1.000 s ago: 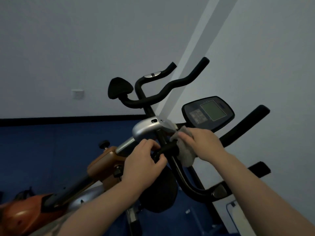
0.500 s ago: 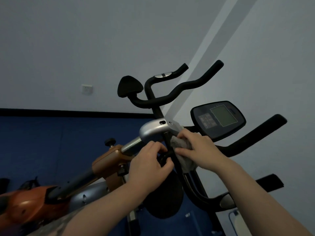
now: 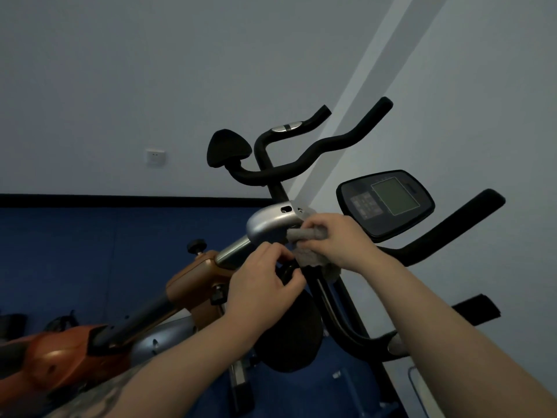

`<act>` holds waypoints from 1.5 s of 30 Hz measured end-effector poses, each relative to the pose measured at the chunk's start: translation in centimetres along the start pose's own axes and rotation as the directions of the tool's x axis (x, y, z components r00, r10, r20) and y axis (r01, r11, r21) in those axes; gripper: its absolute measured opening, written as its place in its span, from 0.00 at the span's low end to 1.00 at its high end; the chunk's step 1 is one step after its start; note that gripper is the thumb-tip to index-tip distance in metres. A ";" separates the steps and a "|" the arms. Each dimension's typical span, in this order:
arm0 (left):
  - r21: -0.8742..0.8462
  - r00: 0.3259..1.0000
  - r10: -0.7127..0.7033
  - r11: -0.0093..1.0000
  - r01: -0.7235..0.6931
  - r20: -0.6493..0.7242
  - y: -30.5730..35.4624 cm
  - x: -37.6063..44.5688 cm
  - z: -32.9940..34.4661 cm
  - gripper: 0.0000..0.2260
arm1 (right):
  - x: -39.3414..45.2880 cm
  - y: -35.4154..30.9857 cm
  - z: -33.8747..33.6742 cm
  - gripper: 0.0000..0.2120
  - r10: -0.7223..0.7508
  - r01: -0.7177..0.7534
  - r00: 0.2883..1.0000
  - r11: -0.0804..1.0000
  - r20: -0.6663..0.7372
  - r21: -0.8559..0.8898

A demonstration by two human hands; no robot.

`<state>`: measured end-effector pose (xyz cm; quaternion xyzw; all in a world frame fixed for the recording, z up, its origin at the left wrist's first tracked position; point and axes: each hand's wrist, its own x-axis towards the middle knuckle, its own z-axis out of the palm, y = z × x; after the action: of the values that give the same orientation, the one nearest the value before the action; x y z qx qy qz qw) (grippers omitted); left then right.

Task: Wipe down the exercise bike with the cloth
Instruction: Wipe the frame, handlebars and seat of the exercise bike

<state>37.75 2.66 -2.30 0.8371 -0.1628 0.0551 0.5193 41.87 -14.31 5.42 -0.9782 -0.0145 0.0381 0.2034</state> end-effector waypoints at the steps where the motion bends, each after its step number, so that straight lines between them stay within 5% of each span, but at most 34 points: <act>1: 0.001 1.000 -0.003 1.000 0.003 -0.005 0.0 0.0 0.0 0.08 | 0.6 -0.3 0.4 0.06 0.010 -0.012 0.998 1.000 -0.055 -0.026; 5: 0.010 1.000 -0.008 1.000 0.008 -0.013 -0.2 0.1 0.1 0.08 | 1.4 -1.1 2.2 0.09 -0.026 -0.020 0.971 0.982 -0.240 -0.189; 8: 0.011 1.000 -0.002 1.000 0.002 -0.006 -0.4 -0.1 0.2 0.07 | 1.0 -0.2 0.4 0.08 -0.058 0.059 0.998 0.981 0.009 -0.182; 10: 0.018 1.000 0.002 1.000 -0.002 -0.013 -0.6 -0.1 0.2 0.08 | 1.2 -0.2 0.2 0.07 -0.042 0.049 0.998 0.990 0.056 -0.136; 13: 0.034 0.999 0.004 0.999 -0.002 -0.034 -0.7 0.1 0.3 0.08 | 1.7 -0.7 1.8 0.11 -0.055 0.009 0.980 0.973 -0.190 -0.232; 15: 0.033 0.999 -0.002 0.999 0.003 -0.032 -0.5 0.1 0.4 0.08 | 1.3 -0.7 2.1 0.11 -0.100 0.046 0.976 0.964 -0.195 -0.263; 19: 0.030 1.000 -0.025 0.999 0.025 -0.012 -0.7 -0.2 0.3 0.12 | -1.1 0.6 0.2 0.05 -0.214 0.215 0.976 0.976 0.031 -0.040; 24: -0.116 0.975 -0.217 0.968 0.221 0.047 -2.1 -2.1 0.1 0.29 | -3.9 0.5 1.3 0.08 -0.244 0.253 0.949 0.967 -0.199 0.023; 28: -0.065 0.964 -0.242 0.966 0.250 0.113 -2.2 -1.8 -0.3 0.34 | -4.0 -1.5 2.4 0.11 -0.368 0.368 0.930 0.930 -0.009 -0.003; 32: -0.074 0.941 -0.282 0.951 0.299 0.187 -2.4 -1.8 -0.5 0.39 | -3.5 -0.7 -0.2 0.10 -0.228 0.225 0.970 0.973 -0.088 -0.045; 37: -0.105 0.945 -0.261 0.953 0.285 0.196 -2.3 -1.9 -0.6 0.33 | -4.1 -3.4 1.8 0.19 -0.126 0.126 0.985 0.992 0.115 0.011; 41: -0.121 0.936 -0.274 0.945 0.305 0.219 -2.2 -2.1 -0.6 0.33 | -3.6 -2.8 0.9 0.16 -0.051 0.042 0.993 0.995 -0.104 -0.093; 45: -0.112 0.944 -0.264 0.951 0.289 0.196 -2.0 -2.0 -0.8 0.32 | -3.7 -3.3 3.5 0.07 -0.345 0.296 0.922 0.921 -0.175 -0.254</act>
<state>36.55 4.61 -4.16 0.8150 -0.0930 -0.1053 0.5622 37.83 -10.03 3.84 -0.9773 -0.1572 -0.1047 0.0962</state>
